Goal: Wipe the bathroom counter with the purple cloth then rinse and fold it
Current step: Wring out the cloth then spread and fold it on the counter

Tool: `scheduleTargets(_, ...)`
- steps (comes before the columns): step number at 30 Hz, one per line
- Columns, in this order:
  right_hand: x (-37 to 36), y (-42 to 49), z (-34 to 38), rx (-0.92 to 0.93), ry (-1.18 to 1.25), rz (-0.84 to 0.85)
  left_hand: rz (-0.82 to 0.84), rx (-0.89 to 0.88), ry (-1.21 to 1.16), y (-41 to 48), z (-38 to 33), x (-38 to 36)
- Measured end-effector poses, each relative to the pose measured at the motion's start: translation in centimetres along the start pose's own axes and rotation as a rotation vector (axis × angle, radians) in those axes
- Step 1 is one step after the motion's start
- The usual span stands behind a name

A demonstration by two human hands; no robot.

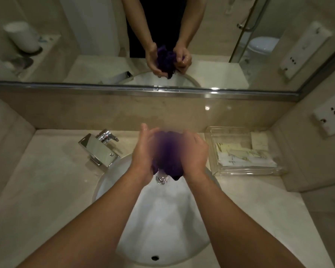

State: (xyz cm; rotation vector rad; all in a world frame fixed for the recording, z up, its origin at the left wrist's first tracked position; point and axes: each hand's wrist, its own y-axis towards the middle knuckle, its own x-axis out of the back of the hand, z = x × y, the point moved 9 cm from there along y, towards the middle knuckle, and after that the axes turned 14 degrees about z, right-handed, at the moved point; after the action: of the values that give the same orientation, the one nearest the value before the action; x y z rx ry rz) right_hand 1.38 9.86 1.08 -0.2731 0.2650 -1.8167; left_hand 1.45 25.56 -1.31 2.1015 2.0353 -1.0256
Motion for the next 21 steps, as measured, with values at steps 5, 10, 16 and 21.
scheduleTargets(5,-0.1,0.2,2.3,0.016,0.296,0.069,0.064,0.264,-0.211,-1.1,2.3,-1.2)
scheduleTargets(10,0.5,-0.7,5.7,0.200,-0.143,0.078,0.183,0.198,-0.363,-1.3,-0.6,-5.9)
scheduleTargets(16,-1.4,-2.6,8.4,-0.043,0.269,0.459,-0.115,-0.261,0.118,-1.4,-7.0,-4.3)
scheduleTargets(21,-2.4,-4.5,11.3,-0.052,0.388,0.634,-0.158,-0.543,0.431,-3.3,-11.3,-6.0)
